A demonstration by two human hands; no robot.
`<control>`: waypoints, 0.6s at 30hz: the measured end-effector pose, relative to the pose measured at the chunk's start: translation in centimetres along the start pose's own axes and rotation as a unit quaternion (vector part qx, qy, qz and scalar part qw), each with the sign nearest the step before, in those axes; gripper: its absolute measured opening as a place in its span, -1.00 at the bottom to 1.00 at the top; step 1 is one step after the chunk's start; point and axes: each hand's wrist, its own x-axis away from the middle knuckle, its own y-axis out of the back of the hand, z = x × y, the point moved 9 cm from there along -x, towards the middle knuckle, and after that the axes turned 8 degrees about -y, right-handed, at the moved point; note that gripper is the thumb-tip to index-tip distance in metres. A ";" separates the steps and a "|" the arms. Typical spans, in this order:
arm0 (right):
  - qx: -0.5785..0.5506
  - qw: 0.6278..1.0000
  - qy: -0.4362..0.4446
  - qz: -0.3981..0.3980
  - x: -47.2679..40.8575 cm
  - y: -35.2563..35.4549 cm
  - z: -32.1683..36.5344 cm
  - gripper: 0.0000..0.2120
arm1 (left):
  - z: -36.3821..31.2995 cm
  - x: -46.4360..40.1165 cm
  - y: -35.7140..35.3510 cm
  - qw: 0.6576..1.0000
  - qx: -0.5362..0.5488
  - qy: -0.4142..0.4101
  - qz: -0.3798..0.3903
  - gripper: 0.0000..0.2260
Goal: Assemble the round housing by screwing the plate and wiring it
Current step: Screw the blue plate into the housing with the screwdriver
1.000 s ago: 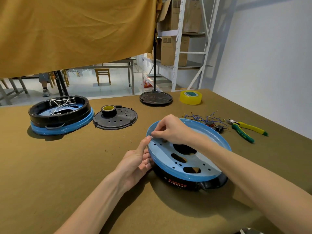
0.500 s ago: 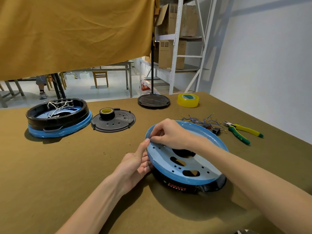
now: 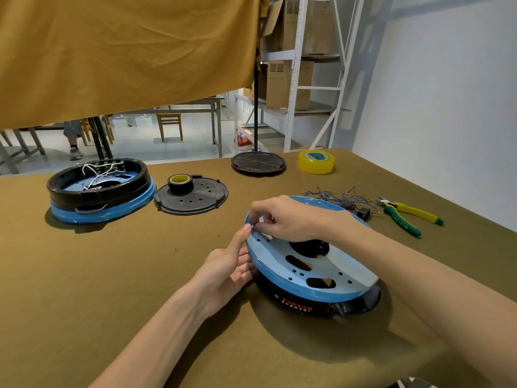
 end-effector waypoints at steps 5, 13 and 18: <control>0.055 0.998 -0.010 0.006 -0.3 -0.6 0.2 -0.79 | 0.1 0.0 0.1 1.000 0.001 0.000 0.007 -0.36; -0.037 0.998 -0.010 -0.045 -0.3 0.9 0.0 -0.88 | 0.1 -0.2 0.2 1.000 -0.009 -0.001 -0.003 -0.35; -0.057 0.994 0.016 -0.096 0.2 0.8 0.6 -0.89 | 0.2 -0.1 0.6 1.000 -0.006 -0.001 -0.017 -0.38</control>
